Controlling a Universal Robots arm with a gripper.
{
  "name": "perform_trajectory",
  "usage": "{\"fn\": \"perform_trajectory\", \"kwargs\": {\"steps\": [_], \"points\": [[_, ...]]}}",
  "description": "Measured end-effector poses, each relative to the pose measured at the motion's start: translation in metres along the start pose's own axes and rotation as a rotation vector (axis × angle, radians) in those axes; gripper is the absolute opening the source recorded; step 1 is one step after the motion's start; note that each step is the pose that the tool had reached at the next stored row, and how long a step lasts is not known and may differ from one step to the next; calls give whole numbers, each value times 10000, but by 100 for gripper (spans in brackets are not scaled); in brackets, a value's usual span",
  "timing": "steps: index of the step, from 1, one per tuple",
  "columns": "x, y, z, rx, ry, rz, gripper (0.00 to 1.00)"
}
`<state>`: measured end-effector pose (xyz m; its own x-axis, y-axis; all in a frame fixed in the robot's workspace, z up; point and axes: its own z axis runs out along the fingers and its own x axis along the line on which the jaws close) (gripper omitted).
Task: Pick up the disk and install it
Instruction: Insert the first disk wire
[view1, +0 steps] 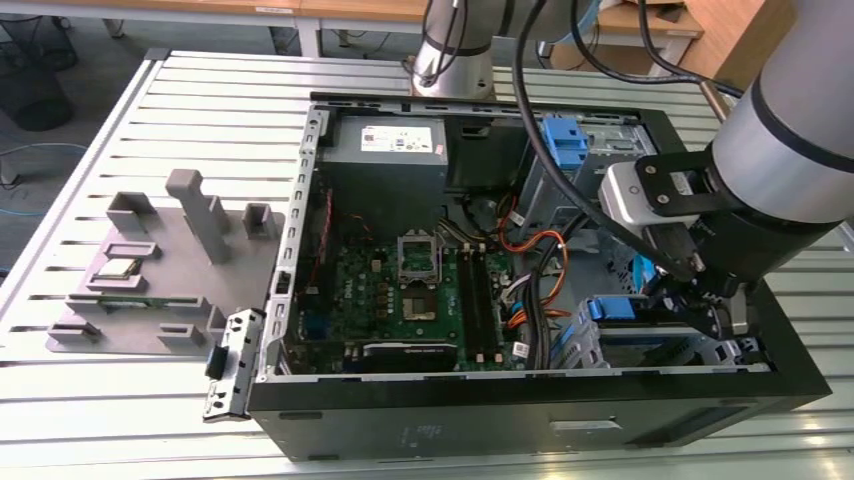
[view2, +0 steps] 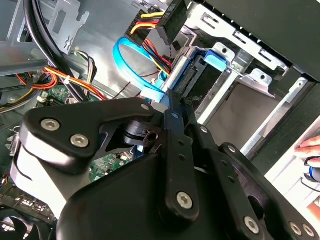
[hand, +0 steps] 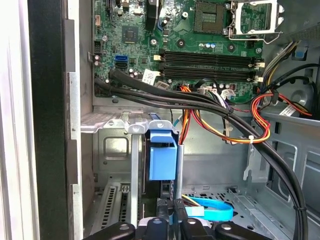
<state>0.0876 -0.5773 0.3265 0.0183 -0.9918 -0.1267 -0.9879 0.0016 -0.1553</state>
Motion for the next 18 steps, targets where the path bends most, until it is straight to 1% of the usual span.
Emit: {"fn": "perform_trajectory", "kwargs": {"steps": [2, 3, 6, 8, 12, 14, 16, 18], "points": [[0, 0, 0, 0, 2, 0, 17], [0, 0, -1, 0, 4, -1, 23], [-2, -3, -16, 0, 9, -1, 23], [-8, -10, -62, 0, 5, 0, 23], [-25, -31, -192, 0, 8, -1, 23], [-32, -39, -247, 0, 6, 0, 23], [-36, -45, -282, 0, 7, -1, 23], [-37, -46, -288, 0, 4, -1, 23]]}}
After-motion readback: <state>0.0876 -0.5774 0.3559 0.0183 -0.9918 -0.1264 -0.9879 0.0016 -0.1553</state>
